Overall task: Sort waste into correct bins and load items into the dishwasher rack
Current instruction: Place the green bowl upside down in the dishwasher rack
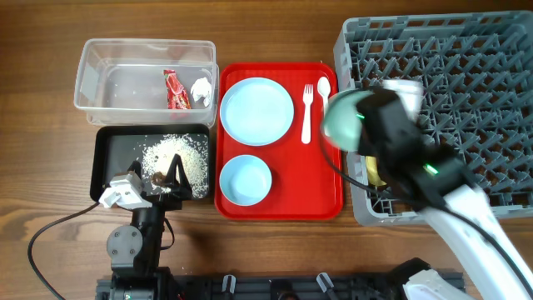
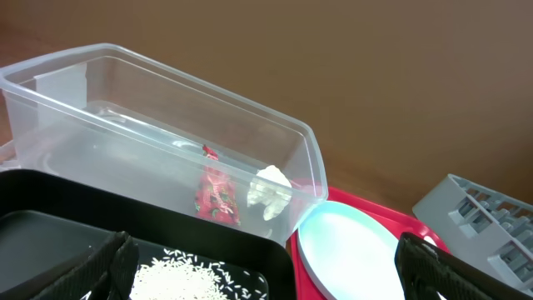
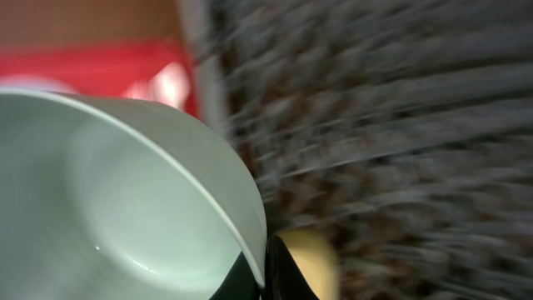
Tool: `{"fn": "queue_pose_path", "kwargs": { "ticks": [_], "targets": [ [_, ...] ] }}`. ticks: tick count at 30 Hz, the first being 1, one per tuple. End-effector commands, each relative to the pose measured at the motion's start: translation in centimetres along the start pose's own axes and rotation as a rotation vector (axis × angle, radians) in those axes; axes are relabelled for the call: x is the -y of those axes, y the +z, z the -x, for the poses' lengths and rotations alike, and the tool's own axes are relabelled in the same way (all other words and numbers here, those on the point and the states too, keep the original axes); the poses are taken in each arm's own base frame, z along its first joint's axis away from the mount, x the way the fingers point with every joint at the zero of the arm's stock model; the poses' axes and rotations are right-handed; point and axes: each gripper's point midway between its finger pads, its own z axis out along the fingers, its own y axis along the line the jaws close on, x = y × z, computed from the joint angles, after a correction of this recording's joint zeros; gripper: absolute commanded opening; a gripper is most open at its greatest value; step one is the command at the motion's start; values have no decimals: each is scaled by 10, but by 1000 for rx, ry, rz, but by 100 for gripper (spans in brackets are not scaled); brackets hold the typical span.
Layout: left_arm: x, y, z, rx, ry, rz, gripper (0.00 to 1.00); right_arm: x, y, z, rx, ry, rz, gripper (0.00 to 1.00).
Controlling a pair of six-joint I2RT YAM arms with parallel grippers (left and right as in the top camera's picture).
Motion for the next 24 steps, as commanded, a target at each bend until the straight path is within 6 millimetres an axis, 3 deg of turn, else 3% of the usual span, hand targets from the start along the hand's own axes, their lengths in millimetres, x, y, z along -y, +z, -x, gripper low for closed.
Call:
{"fn": "queue_pose_path", "kwargs": {
  "ticks": [1,5,9,14,19,24],
  "targets": [
    [-4,0,0,4,-7,17,100,86,-26,35,204,163,-352,4],
    [-4,0,0,4,-7,17,100,129,-23,36,202,205,-545,4],
    [-4,0,0,4,-7,17,100,152,-6,38,165,210,-674,4],
    [-4,0,0,3,-7,17,100,158,23,43,123,96,-826,4],
    [-4,0,0,4,-7,17,100,143,68,48,53,-71,-865,4],
    [-4,0,0,4,-7,17,100,143,91,52,20,-183,-956,4]
  ]
}}
